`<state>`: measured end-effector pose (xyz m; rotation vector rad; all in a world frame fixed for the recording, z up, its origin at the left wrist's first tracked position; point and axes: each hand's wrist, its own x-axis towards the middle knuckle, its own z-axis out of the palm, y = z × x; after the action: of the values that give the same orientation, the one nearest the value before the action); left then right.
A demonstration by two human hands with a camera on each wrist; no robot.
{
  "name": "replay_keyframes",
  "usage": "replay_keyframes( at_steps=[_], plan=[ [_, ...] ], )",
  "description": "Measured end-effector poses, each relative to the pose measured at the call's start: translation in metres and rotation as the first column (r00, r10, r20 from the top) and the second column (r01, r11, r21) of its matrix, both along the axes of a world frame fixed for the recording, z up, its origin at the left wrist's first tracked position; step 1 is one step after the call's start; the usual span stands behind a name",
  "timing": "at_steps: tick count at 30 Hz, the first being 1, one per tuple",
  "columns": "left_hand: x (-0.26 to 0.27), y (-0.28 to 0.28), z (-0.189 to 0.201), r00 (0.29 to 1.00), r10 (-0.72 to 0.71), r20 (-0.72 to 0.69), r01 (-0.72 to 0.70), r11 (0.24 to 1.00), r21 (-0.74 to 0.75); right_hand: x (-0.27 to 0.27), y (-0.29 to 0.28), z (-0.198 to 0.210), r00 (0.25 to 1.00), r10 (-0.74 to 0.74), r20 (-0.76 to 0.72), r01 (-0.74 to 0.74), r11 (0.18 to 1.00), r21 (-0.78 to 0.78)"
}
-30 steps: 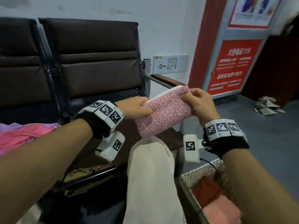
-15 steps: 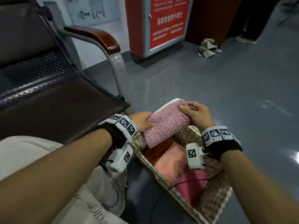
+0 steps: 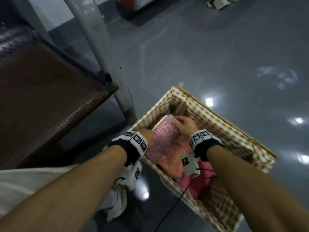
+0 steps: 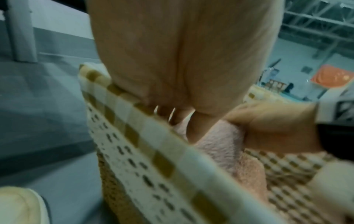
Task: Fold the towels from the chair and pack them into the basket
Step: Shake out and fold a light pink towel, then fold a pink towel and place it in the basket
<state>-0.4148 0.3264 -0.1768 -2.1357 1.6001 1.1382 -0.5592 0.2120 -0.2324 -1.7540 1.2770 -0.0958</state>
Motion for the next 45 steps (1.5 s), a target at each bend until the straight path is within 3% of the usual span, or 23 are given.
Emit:
replay_keyframes(
  at_steps=[4,9,12,16,21,25,29,35,39,42,45],
  plan=[
    [0.009,0.004,0.022,0.988,0.132,-0.08,-0.142,0.98,-0.139,0.009,0.0,0.0,0.984,0.051,-0.168,-0.053,0.999,-0.006],
    [0.04,0.025,0.072,0.931,0.293,-0.22,-0.348,0.894,-0.282,0.023,0.001,0.046,0.918,0.196,-0.344,-0.27,0.946,-0.18],
    [0.059,0.041,0.116,0.901,0.332,-0.279,-0.423,0.818,-0.39,0.044,0.009,0.093,0.9,0.294,-0.322,-0.385,0.882,-0.271],
    [0.093,0.075,0.194,0.86,0.39,-0.329,-0.511,0.662,-0.549,0.096,0.029,0.175,0.878,0.428,-0.216,-0.478,0.8,-0.362],
    [0.149,0.143,0.286,0.839,0.472,-0.271,-0.517,0.535,-0.669,0.182,0.073,0.286,0.762,0.583,-0.281,-0.628,0.56,-0.54],
    [0.199,0.217,0.322,0.778,0.593,-0.21,-0.521,0.421,-0.742,0.254,0.13,0.343,0.628,0.689,-0.362,-0.725,0.347,-0.595],
    [0.247,0.299,0.318,0.682,0.711,-0.169,-0.539,0.334,-0.773,0.327,0.201,0.364,0.482,0.786,-0.387,-0.774,0.175,-0.609],
    [0.303,0.425,0.255,0.502,0.858,-0.11,-0.637,0.281,-0.718,0.421,0.305,0.348,0.224,0.862,-0.454,-0.846,-0.059,-0.53],
    [0.324,0.508,0.215,0.391,0.92,-0.024,-0.712,0.286,-0.641,0.469,0.369,0.321,0.126,0.904,-0.408,-0.855,-0.109,-0.507],
    [0.339,0.553,0.196,0.241,0.969,0.056,-0.722,0.217,-0.657,0.495,0.414,0.291,0.072,0.922,-0.38,-0.848,-0.145,-0.51],
    [0.354,0.572,0.184,0.153,0.988,0.02,-0.773,0.133,-0.621,0.516,0.451,0.258,0.039,0.939,-0.34,-0.855,-0.145,-0.498]
  ],
)
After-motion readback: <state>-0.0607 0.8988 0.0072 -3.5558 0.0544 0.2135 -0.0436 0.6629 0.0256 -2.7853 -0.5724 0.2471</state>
